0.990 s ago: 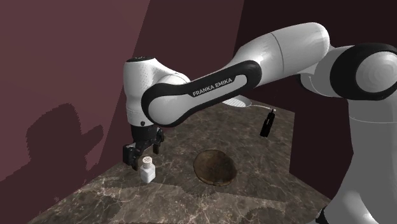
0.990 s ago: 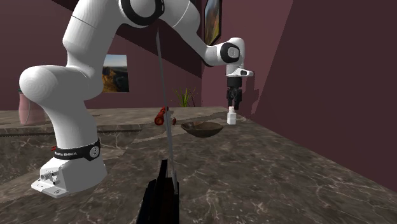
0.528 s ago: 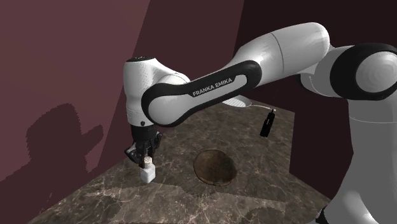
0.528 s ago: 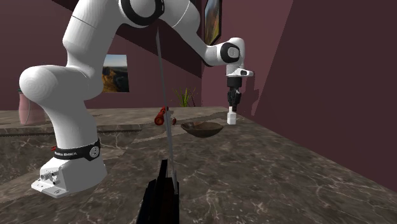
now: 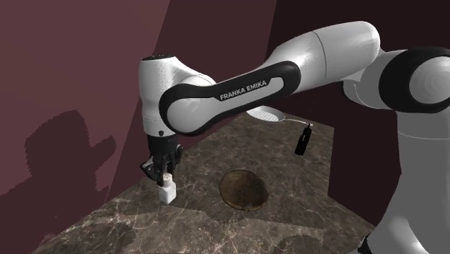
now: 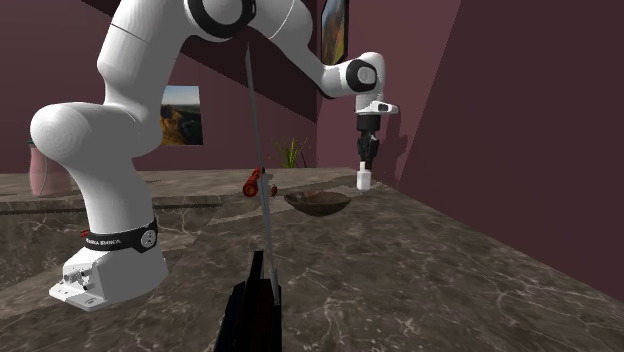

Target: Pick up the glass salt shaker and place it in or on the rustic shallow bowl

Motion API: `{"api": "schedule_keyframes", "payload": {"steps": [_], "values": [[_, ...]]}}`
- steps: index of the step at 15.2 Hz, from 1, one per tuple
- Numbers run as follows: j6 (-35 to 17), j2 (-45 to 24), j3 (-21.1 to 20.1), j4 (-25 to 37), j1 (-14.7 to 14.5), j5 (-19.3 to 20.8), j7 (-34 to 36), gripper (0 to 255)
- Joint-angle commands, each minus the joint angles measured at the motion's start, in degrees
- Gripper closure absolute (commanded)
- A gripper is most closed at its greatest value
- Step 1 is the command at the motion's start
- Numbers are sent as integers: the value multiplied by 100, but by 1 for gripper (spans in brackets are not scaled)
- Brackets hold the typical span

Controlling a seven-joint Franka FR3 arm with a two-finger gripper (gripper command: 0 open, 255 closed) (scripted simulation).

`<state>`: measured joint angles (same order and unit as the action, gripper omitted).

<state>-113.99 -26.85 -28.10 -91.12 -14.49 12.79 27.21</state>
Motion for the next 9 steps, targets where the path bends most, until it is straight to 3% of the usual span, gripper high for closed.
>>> {"api": "schedule_keyframes", "payload": {"steps": [1, 9], "values": [[149, 53, -15, 101, 10, -33, -30, 255], [692, 198, -64, 517, 3, -124, -91, 255]]}}
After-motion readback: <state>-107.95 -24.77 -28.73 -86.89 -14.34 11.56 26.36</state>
